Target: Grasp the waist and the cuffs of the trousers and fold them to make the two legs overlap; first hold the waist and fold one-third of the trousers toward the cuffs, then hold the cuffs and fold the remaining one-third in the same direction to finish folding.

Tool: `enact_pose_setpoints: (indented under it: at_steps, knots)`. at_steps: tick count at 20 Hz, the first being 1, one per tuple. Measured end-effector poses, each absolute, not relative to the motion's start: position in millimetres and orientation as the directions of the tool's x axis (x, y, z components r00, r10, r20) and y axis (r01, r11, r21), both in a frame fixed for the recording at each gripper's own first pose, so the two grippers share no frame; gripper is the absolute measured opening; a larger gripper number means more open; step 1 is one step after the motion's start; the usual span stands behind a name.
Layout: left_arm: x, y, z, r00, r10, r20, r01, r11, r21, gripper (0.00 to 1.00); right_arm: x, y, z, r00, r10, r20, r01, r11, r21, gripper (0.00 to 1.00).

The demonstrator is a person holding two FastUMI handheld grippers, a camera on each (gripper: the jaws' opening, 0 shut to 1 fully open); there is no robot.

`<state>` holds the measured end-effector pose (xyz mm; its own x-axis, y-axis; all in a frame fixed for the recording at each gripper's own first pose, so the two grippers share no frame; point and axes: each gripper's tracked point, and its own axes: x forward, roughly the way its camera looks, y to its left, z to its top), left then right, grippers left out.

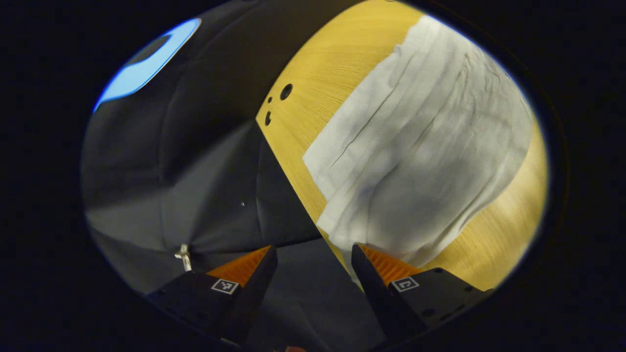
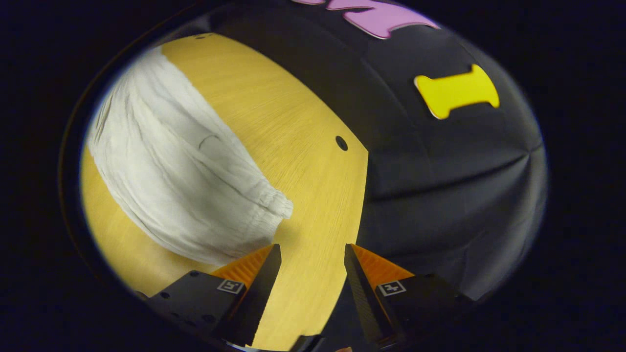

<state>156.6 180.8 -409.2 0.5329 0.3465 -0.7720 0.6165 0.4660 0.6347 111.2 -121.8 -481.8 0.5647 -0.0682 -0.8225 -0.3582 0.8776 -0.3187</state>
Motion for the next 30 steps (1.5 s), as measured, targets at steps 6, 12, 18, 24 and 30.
enact_pose_setpoints:
  at_steps: [6, 12, 18, 24, 30]
  knots:
    - [115, 144, -407, 0.538, 0.175, -0.824, 0.337, 0.852, 0.401, 0.97, 73, -84, -457, 0.606, -0.007, -0.795, -0.001, 1.000, -0.009, 0.83]
    - [100, 80, -398, 0.572, -0.087, -0.816, -0.018, 0.993, -0.118, 0.98, 57, -36, -463, 0.619, 0.079, -0.781, 0.276, 0.910, 0.311, 0.83]
    - [89, 78, -397, 0.583, -0.137, -0.801, -0.309, 0.874, -0.374, 0.96, 59, -33, -477, 0.597, 0.084, -0.798, 0.485, 0.754, 0.442, 0.84]
    - [78, 81, -409, 0.576, -0.168, -0.800, -0.431, 0.769, -0.472, 0.95, 62, -34, -502, 0.568, 0.076, -0.819, 0.576, 0.674, 0.462, 0.83]
    - [77, 78, -415, 0.556, -0.178, -0.812, -0.452, 0.755, -0.475, 0.91, 74, -37, -524, 0.537, 0.040, -0.842, 0.638, 0.634, 0.437, 0.81]
